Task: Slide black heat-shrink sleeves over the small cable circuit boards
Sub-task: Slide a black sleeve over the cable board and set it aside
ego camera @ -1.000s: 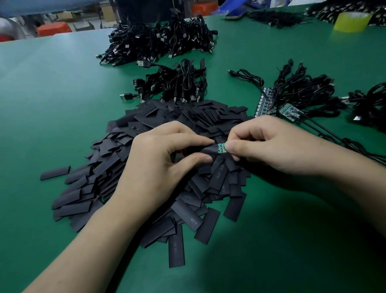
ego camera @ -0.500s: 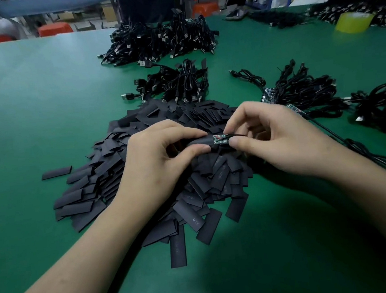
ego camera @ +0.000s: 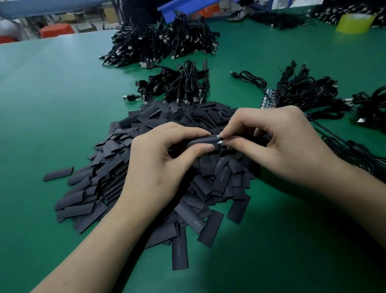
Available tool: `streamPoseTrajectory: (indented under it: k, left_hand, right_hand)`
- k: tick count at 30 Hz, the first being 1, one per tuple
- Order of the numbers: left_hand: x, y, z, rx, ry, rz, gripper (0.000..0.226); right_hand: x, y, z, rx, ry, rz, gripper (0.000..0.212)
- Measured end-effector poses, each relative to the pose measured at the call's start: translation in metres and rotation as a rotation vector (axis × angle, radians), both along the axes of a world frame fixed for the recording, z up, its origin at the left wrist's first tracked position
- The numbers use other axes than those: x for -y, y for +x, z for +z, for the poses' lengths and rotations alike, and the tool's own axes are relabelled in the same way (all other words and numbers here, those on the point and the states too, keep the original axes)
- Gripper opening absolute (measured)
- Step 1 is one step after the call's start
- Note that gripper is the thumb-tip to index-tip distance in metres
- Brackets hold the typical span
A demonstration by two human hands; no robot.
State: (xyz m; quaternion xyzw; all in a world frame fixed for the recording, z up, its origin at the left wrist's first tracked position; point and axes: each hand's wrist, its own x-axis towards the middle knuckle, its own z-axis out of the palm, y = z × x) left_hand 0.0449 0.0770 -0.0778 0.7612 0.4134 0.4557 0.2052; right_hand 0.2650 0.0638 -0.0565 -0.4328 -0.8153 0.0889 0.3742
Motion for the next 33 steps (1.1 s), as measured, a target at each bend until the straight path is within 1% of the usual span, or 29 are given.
streamPoseTrajectory:
  k: [7, 13, 17, 20, 21, 24, 26, 33]
  left_hand:
    - [0.0, -0.001, -0.002, 0.061, -0.057, -0.015, 0.017]
    - [-0.001, 0.0, -0.002, 0.053, -0.073, -0.023, 0.018]
    - [-0.001, 0.001, -0.001, 0.041, -0.06, -0.021, 0.016]
    - [-0.001, -0.001, -0.001, 0.06, -0.051, 0.011, 0.017]
    - [-0.001, -0.001, -0.001, 0.066, -0.049, 0.021, 0.017]
    - [0.0, -0.001, 0.0, 0.066, -0.027, 0.041, 0.018]
    - [0.0, -0.001, 0.001, 0.053, -0.012, 0.045, 0.018]
    - [0.002, 0.0, 0.002, 0.021, 0.015, 0.037, 0.02]
  right_hand:
    - [-0.004, 0.002, -0.002, 0.097, 0.087, 0.005, 0.013]
    - [-0.003, 0.002, -0.004, 0.109, 0.115, 0.017, 0.012]
    - [0.0, -0.002, -0.004, 0.02, 0.051, 0.02, 0.008]
    - [0.0, -0.003, -0.002, -0.191, -0.131, -0.011, 0.015]
    - [0.0, -0.003, -0.001, -0.235, -0.169, -0.023, 0.015]
    - [0.001, -0.004, -0.001, -0.218, -0.191, -0.046, 0.005]
    - [0.003, -0.006, -0.002, -0.228, -0.193, -0.043, 0.002]
    - [0.004, -0.01, -0.004, -0.194, -0.152, -0.054, 0.002]
